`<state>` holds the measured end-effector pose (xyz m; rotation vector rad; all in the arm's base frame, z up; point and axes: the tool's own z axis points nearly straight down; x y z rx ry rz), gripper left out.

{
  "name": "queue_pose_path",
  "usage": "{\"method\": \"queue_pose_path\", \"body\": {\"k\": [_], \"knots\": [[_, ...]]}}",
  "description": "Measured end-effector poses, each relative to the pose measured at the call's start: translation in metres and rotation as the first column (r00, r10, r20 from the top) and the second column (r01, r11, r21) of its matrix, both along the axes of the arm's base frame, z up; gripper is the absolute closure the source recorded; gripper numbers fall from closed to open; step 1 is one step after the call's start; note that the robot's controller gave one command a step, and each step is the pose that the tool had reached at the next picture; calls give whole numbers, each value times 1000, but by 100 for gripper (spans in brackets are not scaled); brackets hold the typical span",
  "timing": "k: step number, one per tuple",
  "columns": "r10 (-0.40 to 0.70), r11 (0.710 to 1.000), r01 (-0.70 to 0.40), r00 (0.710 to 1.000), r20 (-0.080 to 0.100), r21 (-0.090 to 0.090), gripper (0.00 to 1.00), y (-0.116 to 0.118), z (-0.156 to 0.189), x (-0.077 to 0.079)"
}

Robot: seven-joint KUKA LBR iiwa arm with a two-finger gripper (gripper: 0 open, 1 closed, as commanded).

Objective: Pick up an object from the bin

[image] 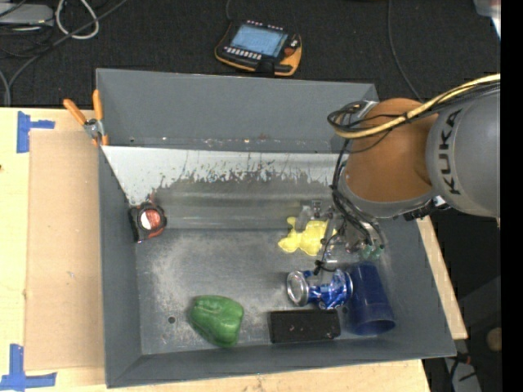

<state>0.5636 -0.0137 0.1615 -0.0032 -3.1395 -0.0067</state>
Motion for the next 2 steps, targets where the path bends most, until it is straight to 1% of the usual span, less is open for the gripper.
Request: {"method": "queue_pose_path", "body": {"k": [1,2], "knots": [[9,1000,-9,1000,4,1,0,18,16,2],[-21,1000,21,1000,-2,1,0,5,106,-5]]}}
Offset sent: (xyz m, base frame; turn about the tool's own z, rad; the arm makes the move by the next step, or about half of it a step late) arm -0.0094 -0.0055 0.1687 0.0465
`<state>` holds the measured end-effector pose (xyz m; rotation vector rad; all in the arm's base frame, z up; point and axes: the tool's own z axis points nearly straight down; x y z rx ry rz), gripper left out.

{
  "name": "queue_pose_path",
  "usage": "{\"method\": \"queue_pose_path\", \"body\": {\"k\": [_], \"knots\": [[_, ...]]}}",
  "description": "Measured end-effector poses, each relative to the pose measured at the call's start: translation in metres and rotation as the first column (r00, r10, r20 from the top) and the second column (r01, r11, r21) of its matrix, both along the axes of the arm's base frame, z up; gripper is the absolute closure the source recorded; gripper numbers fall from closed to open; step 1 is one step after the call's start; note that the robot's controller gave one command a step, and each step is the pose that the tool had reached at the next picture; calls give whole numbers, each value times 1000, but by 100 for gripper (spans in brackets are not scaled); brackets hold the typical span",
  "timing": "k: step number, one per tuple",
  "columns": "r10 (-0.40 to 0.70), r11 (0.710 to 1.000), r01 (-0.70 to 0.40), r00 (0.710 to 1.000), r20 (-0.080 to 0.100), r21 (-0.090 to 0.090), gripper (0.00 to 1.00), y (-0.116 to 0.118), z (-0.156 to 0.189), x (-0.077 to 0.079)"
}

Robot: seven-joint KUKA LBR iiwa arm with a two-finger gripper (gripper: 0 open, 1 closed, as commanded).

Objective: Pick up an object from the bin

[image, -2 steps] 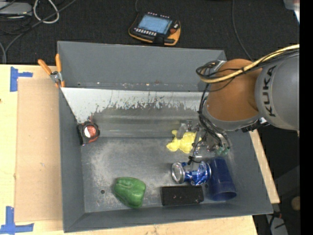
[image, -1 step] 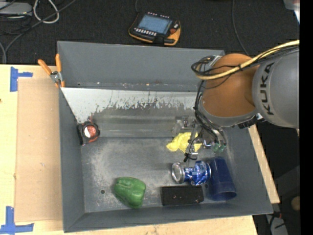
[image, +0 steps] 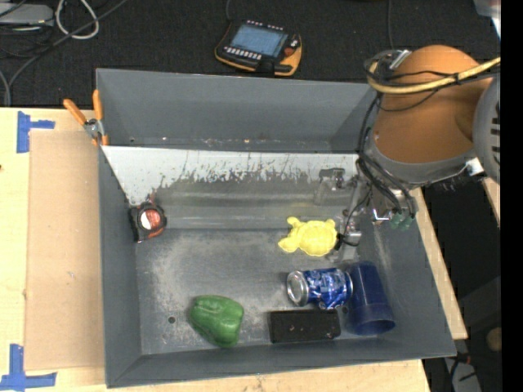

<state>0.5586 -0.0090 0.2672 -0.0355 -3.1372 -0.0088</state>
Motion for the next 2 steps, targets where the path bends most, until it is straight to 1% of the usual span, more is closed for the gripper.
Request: {"method": "queue_pose_path", "body": {"k": [1,2], "knots": [[17,1000,-17,1000,-6,1,0,0,47,-35],[-30,1000,30,1000,-1,0,0,-5,-30,7]]}}
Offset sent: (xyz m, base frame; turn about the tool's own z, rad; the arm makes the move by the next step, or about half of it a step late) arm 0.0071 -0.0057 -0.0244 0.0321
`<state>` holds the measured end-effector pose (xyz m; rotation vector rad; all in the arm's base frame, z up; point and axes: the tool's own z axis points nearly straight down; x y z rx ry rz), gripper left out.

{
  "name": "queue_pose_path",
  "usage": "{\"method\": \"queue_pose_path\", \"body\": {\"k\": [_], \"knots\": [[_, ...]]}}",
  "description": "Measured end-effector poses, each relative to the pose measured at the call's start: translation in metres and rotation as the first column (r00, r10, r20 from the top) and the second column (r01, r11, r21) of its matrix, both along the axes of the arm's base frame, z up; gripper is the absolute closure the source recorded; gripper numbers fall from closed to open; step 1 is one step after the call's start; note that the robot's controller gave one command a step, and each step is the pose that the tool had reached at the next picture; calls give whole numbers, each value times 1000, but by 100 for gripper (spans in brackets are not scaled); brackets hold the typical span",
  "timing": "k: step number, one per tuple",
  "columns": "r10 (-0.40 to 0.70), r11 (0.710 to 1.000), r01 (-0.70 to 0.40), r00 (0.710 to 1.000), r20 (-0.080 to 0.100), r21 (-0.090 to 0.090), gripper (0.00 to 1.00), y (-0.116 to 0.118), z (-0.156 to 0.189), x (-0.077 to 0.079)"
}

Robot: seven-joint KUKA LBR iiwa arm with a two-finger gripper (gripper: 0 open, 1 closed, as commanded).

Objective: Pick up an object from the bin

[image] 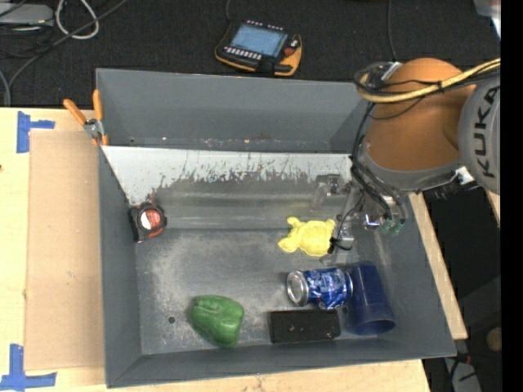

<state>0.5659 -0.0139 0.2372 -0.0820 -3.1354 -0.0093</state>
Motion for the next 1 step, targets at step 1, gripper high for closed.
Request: {"method": "queue_pose_path", "body": {"k": [1], "knots": [[36,999,-36,999,5,1,0,15,4,-31]]}}
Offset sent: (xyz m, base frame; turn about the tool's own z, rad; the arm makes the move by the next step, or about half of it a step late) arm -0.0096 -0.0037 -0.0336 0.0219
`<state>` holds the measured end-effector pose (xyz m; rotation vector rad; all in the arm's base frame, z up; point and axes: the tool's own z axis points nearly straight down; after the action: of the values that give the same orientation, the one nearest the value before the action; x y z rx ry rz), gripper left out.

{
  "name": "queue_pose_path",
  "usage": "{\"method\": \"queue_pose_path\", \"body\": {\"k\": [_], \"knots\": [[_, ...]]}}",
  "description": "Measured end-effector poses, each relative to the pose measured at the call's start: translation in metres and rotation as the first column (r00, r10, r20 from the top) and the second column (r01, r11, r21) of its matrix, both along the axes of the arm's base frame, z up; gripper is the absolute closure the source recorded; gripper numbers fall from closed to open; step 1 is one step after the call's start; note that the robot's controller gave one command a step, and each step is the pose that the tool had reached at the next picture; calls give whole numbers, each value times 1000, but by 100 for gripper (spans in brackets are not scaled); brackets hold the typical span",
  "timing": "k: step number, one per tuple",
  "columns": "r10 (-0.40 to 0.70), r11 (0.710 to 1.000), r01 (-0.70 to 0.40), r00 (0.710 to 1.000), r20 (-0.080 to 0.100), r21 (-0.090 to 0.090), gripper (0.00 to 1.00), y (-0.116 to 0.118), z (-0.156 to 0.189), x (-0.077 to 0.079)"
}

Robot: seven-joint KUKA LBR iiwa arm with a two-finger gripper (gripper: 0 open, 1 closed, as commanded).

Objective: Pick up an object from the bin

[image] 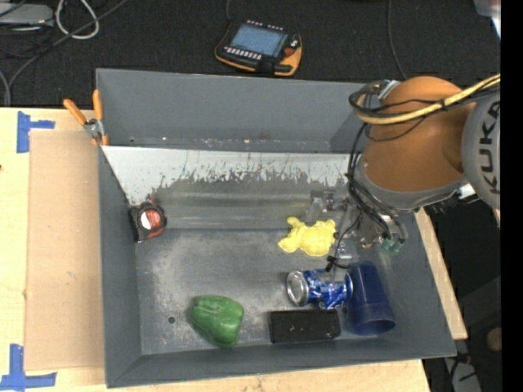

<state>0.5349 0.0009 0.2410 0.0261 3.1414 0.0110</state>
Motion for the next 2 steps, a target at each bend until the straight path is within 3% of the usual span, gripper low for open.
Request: {"method": "queue_pose_path", "body": {"k": [1,2], "knots": [[-56,998,56,998,-4,-1,0,-18,-40,22],[-10,1000,10,1000,-2,2,0,11,-90,18]]}}
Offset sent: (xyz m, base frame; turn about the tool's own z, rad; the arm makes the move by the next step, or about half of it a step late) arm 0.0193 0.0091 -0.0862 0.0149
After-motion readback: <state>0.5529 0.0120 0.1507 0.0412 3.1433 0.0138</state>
